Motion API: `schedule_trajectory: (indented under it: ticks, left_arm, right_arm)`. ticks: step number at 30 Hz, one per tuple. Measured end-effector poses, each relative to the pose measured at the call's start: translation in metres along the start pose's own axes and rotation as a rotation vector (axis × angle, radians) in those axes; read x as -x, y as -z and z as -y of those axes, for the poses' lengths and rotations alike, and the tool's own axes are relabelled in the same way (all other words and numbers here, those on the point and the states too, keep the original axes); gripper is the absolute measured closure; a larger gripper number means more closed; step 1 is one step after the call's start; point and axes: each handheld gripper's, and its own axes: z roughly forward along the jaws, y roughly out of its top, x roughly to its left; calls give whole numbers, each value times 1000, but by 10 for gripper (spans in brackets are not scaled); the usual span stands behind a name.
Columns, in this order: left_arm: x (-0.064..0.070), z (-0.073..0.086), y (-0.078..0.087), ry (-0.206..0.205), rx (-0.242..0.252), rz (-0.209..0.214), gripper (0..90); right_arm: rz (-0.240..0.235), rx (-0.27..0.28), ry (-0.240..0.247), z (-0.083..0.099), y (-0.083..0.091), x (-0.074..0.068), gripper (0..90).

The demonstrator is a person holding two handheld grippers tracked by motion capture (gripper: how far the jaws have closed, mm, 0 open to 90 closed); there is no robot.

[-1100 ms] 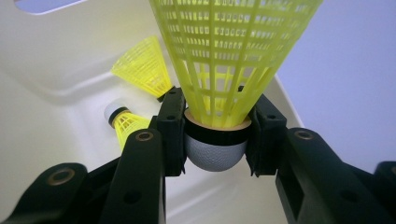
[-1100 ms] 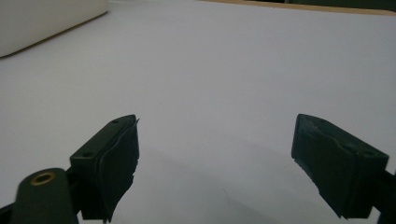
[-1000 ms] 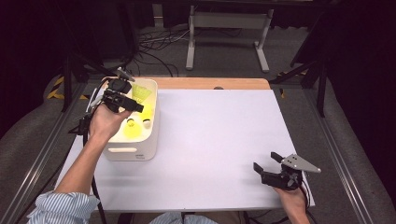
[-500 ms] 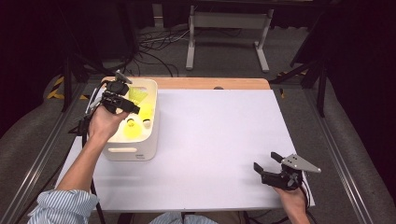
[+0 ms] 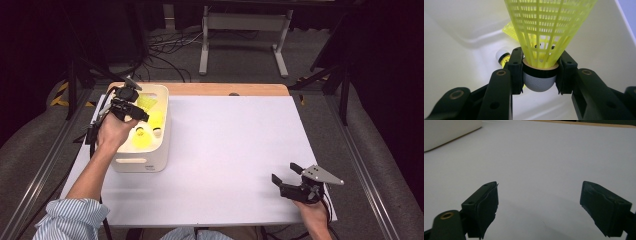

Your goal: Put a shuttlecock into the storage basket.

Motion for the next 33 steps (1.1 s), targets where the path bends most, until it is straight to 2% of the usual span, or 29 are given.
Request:
schedule_trajectory:
  ticks: [7, 14, 23, 27, 33]
  left_arm:
    - [-2, -2, -6, -2, -5, -11, 642]
    - [-5, -4, -13, 18, -20, -22, 642]
    - [-7, -6, -23, 25, -51, -36, 641]
    - [-8, -7, -27, 23, -71, -71, 641]
    - [-15, -6, -33, 49, -100, -73, 640]
  right_arm:
    - [-1, 0, 0, 0, 0, 0, 153]
    - [-1, 0, -2, 0, 0, 0, 153]
    - [-4, -1, -2, 0, 0, 0, 153]
    - [-5, -5, -2, 0, -1, 1, 153]
    - [-7, -10, -3, 1, -1, 1, 153]
